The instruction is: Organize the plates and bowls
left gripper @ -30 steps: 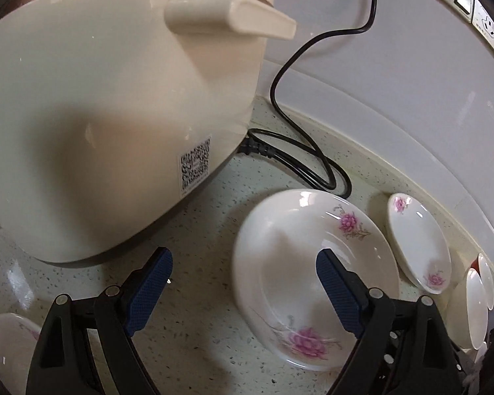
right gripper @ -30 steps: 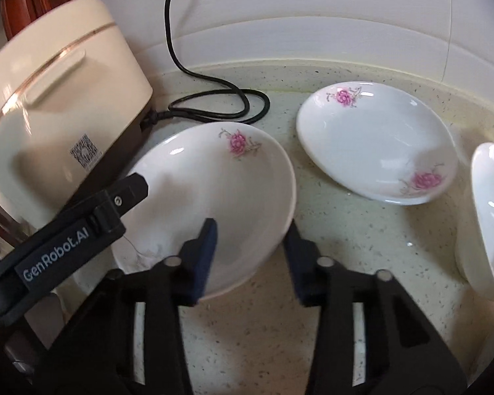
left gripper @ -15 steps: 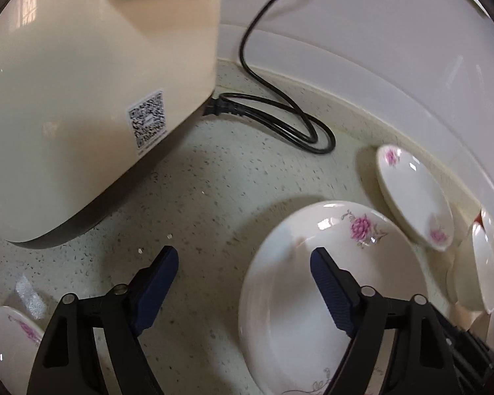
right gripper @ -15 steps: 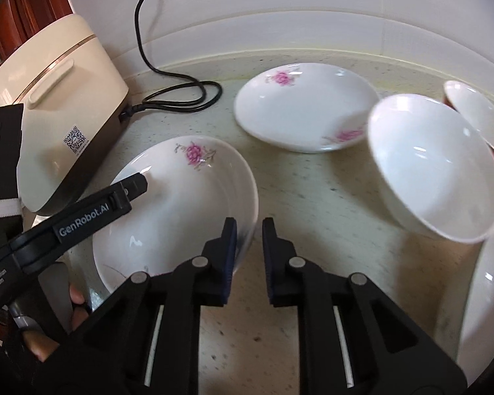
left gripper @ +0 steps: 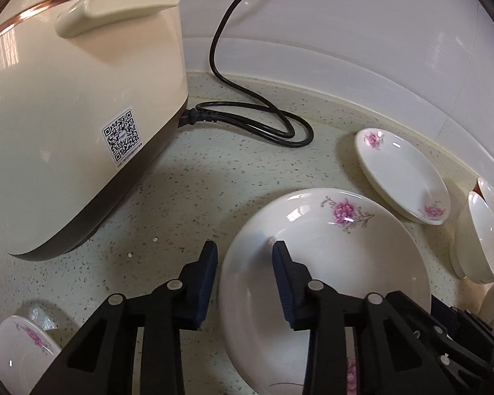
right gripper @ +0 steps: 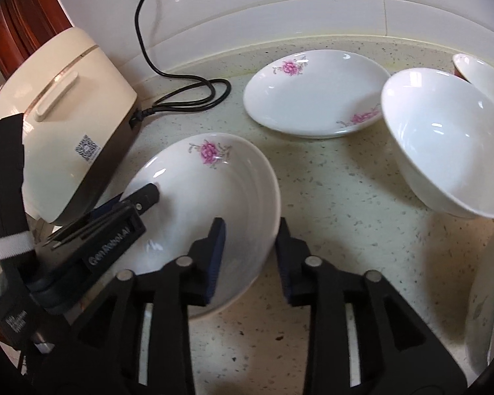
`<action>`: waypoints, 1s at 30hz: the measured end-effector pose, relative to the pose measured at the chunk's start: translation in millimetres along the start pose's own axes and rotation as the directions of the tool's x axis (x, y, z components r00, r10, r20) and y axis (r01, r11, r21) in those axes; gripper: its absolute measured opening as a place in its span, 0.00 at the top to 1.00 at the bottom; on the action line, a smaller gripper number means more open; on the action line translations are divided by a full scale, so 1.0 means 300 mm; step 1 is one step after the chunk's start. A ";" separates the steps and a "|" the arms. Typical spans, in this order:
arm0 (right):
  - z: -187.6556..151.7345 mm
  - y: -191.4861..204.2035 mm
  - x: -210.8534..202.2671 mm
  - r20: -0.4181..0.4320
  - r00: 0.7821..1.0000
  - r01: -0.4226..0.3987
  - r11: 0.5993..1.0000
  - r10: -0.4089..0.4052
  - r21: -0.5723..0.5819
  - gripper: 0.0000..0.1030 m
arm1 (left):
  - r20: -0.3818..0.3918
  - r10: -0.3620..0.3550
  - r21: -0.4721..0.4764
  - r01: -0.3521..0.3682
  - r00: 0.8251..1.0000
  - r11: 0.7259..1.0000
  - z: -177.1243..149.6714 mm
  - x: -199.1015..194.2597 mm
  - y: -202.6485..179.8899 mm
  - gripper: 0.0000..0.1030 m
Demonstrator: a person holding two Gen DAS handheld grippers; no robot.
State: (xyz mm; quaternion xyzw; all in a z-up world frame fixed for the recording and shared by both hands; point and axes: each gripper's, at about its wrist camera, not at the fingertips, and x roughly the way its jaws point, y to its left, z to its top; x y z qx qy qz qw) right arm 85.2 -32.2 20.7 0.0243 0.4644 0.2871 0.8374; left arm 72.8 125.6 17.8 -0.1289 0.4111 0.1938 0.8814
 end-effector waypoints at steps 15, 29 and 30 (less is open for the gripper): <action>-0.003 -0.008 -0.001 0.007 0.998 0.060 0.998 -0.059 -0.018 0.80 | 0.013 -0.038 0.010 0.037 0.999 0.999 -0.015 -0.006 -0.001 0.74; -0.030 0.002 -0.021 0.006 1.000 0.018 1.000 -0.018 -0.017 0.78 | 0.014 -0.031 0.038 0.031 0.999 0.999 -0.039 -0.022 -0.014 0.68; -0.034 0.000 -0.024 0.007 1.000 0.021 1.000 -0.021 -0.017 0.80 | 0.016 -0.030 0.045 0.030 0.999 0.999 -0.042 -0.024 -0.018 0.70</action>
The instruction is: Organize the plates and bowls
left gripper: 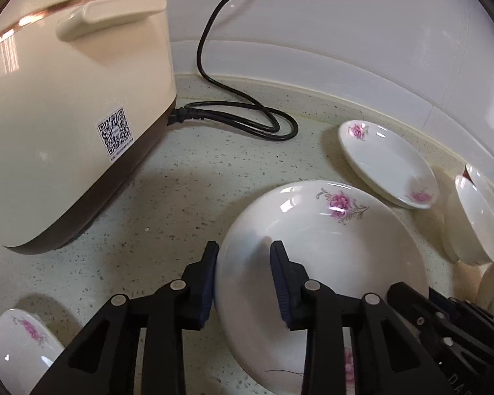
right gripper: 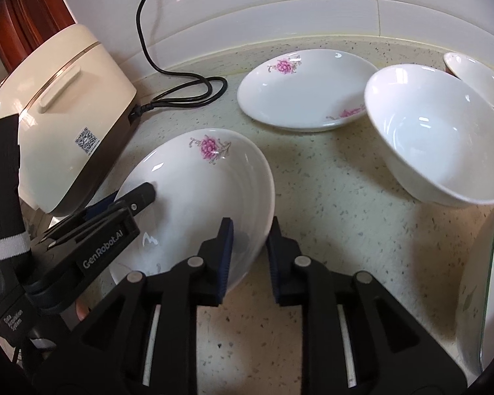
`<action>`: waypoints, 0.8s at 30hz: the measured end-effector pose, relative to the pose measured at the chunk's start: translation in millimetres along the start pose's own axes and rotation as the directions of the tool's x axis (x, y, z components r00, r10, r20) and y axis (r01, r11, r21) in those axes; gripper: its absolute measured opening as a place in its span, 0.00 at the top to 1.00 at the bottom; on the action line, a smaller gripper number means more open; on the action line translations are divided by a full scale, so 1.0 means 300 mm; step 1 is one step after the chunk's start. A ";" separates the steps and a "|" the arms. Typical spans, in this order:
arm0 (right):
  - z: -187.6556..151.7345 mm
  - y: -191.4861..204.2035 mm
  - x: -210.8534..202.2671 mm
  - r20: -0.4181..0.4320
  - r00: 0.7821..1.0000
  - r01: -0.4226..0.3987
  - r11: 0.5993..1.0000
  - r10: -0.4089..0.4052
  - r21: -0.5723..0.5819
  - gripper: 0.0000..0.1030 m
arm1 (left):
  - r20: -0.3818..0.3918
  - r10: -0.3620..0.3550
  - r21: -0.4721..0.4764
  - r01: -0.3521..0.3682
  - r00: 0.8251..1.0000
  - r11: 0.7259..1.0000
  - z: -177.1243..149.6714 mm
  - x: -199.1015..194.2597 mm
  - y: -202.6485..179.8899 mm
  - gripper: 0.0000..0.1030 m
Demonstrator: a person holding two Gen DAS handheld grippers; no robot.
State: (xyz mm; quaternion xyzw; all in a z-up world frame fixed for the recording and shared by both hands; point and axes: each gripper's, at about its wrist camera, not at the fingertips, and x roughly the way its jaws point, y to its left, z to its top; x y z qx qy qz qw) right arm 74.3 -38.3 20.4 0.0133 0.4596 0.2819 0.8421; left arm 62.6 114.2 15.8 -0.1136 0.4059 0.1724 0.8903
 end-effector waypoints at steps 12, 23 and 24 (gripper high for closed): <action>-0.010 -0.035 -0.040 0.017 0.995 -0.101 0.994 0.100 0.037 0.81 | 0.089 0.035 0.003 -0.035 0.995 0.999 -0.024 -0.075 0.002 0.78; 0.000 -0.005 -0.083 0.066 0.986 -0.155 0.988 0.154 0.003 0.81 | 0.172 0.038 -0.046 -0.031 0.984 0.998 -0.033 -0.156 0.047 0.78; 0.000 -0.003 -0.085 0.067 0.985 -0.157 0.988 0.157 0.001 0.81 | 0.170 0.035 -0.053 -0.027 0.985 0.998 -0.036 -0.158 0.052 0.78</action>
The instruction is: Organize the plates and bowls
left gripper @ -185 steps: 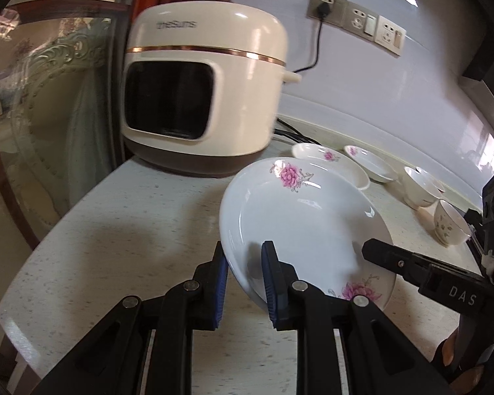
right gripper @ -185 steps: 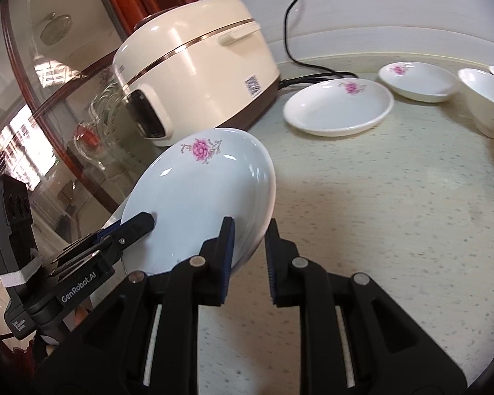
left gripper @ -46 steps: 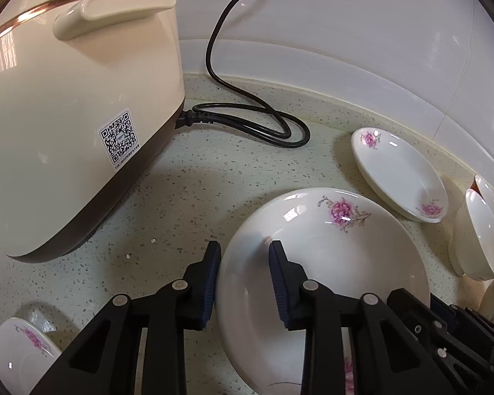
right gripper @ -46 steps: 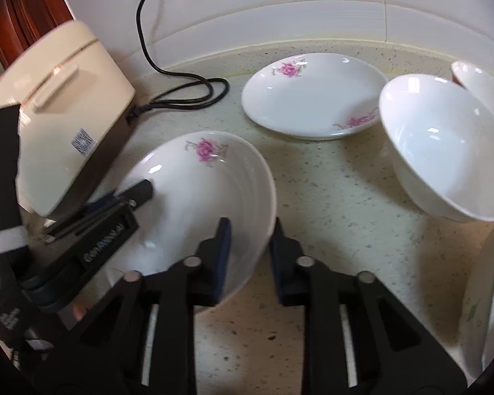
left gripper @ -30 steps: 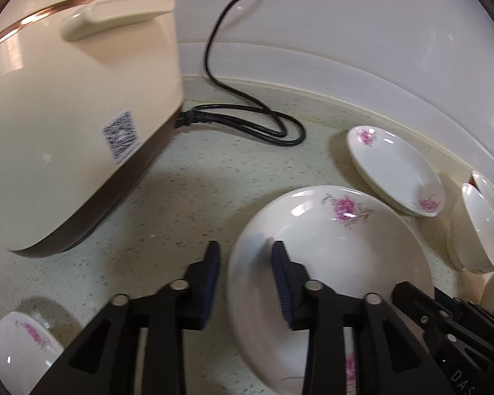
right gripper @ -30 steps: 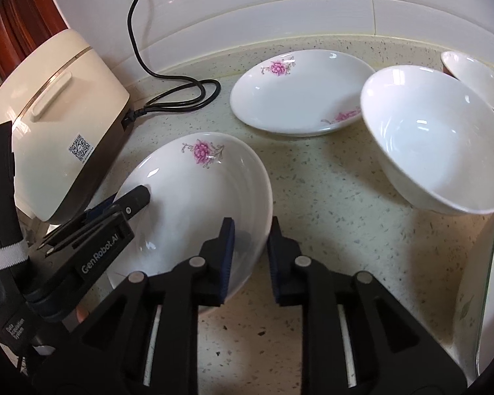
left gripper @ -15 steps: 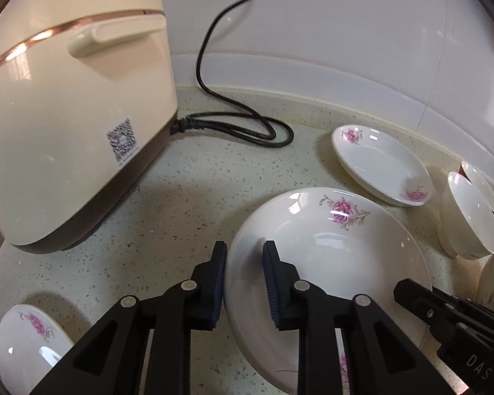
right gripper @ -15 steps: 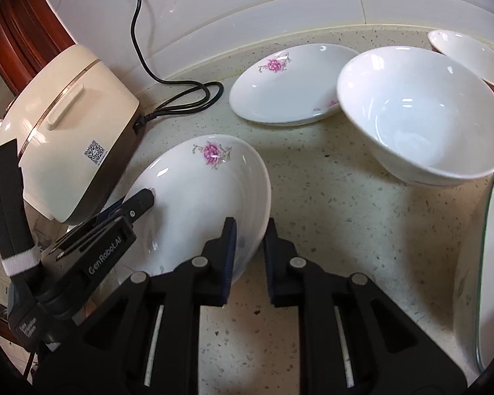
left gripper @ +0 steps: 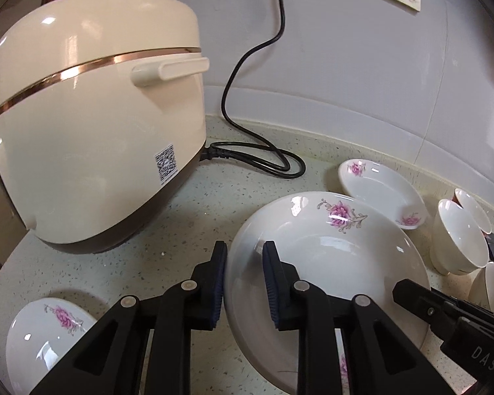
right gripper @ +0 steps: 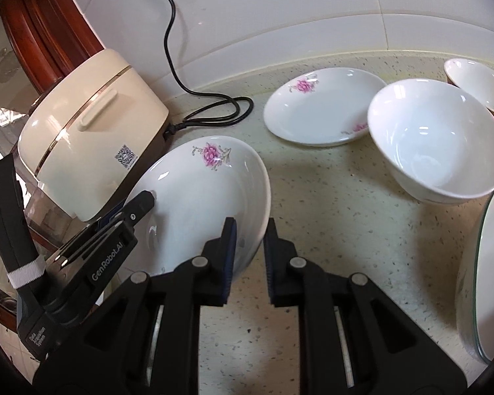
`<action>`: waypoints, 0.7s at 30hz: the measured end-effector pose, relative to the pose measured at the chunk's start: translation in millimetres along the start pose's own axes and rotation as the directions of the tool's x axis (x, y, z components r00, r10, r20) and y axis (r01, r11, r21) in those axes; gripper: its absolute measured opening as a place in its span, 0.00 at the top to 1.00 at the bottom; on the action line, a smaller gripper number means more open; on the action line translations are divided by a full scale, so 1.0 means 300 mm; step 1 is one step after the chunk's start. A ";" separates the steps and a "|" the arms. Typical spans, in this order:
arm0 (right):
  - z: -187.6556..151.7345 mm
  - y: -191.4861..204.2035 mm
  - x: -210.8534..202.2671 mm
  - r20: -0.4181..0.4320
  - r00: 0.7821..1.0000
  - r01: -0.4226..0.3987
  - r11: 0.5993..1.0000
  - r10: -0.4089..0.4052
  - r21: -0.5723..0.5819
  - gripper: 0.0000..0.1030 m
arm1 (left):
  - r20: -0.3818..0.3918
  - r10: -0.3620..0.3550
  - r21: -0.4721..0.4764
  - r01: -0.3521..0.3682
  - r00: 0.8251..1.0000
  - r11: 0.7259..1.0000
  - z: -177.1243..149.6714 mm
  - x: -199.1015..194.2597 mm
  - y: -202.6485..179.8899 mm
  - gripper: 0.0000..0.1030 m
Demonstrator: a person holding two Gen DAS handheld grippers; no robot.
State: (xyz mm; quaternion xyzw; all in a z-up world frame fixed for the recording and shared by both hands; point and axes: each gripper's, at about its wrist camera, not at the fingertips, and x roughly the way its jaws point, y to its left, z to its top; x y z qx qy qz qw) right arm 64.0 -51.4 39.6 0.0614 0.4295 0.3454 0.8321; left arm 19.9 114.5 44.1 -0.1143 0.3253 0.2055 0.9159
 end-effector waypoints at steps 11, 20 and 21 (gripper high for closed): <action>0.002 0.031 -0.021 0.017 0.998 -0.055 0.998 0.056 -0.011 0.81 | 0.061 0.000 -0.043 0.003 0.998 0.999 -0.001 -0.061 0.034 0.78; -0.008 0.101 -0.036 0.031 0.994 -0.099 0.993 0.101 -0.063 0.81 | 0.106 0.030 -0.086 -0.021 0.994 0.996 -0.012 -0.131 0.105 0.78; -0.009 0.112 -0.035 0.030 0.994 -0.104 0.992 0.106 -0.074 0.81 | 0.108 0.033 -0.092 -0.023 0.994 0.996 -0.015 -0.137 0.113 0.78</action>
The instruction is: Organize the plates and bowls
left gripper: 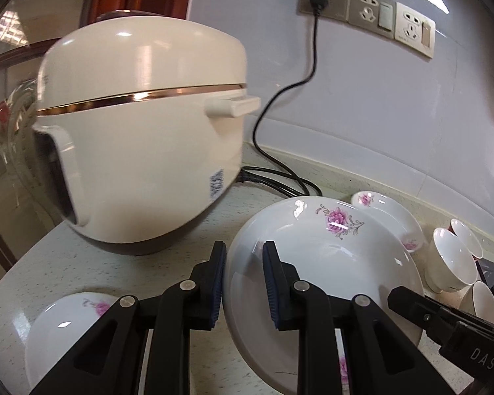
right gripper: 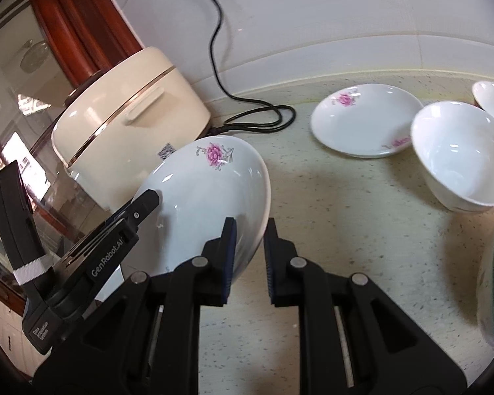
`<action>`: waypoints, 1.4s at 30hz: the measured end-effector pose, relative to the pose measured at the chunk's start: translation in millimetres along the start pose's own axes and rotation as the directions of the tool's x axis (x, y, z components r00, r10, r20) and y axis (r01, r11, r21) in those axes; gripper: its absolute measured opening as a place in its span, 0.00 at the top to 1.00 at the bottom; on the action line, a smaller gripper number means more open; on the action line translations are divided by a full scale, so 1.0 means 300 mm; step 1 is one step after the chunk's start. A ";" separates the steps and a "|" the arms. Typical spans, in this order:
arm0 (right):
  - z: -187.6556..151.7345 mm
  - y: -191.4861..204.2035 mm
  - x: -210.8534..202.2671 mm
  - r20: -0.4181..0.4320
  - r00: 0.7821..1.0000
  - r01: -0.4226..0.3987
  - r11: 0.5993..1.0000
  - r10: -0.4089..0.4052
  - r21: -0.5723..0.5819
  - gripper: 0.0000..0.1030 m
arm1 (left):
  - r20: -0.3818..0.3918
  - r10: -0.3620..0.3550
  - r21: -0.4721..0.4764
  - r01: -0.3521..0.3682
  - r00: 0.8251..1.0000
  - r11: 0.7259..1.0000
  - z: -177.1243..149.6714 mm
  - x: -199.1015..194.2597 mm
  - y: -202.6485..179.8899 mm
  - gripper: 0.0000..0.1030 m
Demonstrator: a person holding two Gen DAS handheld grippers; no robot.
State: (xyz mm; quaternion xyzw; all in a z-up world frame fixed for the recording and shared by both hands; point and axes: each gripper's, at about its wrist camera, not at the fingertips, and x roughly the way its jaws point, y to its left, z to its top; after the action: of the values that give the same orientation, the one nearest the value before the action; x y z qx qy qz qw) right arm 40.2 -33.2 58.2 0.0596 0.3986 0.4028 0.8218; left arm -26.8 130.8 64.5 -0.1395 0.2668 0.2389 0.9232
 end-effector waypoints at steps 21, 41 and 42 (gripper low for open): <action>-0.013 0.104 -0.039 0.055 0.994 -0.090 0.992 0.095 -0.087 0.80 | 0.078 0.027 -0.036 -0.024 0.997 0.999 -0.007 -0.138 0.092 0.76; -0.080 0.250 -0.007 0.009 0.985 -0.165 0.967 0.170 -0.195 0.80 | 0.100 0.084 -0.020 -0.083 0.991 0.996 -0.045 -0.247 0.245 0.76; -0.085 0.258 -0.002 0.004 0.985 -0.167 0.965 0.171 -0.202 0.80 | 0.097 0.086 -0.022 -0.085 0.992 0.996 -0.046 -0.247 0.255 0.76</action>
State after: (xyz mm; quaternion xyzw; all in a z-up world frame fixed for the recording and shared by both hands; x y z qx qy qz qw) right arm -25.5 12.6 73.9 0.0144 0.3406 0.5088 0.7905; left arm -127.2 163.3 84.6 -0.1241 0.2251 0.2871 0.9228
